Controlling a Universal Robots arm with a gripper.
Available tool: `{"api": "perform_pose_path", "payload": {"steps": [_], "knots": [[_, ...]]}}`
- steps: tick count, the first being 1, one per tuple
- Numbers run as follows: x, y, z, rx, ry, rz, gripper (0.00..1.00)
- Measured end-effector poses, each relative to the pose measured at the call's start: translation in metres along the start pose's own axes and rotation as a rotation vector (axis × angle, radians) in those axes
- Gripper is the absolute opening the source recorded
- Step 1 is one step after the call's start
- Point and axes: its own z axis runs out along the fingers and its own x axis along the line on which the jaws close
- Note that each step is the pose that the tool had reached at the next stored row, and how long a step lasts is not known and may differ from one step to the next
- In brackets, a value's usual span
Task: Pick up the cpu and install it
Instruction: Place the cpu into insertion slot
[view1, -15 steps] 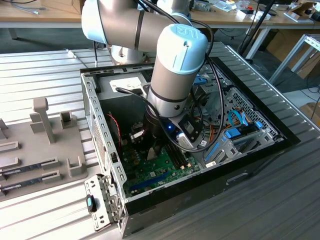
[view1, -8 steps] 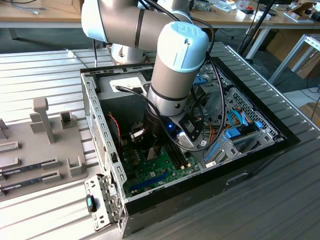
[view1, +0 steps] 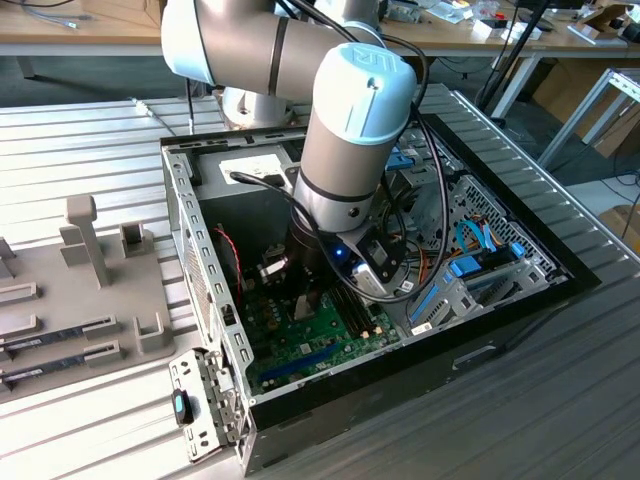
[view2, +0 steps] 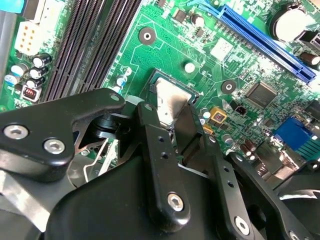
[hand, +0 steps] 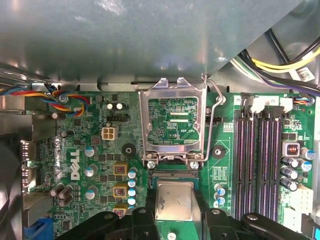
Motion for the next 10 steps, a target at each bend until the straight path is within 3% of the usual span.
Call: {"api": "perform_pose_path", "payload": {"steps": [5,7,10], "knots": [[0.0003,0.0000,0.0000,0.0000,0.0000,0.000,0.41],[0.0004,0.0000,0.0002,-0.0001,0.0000,0.000,0.48],[0.0000,0.0000,0.0014,0.0001,0.0001,0.000,0.48]]}}
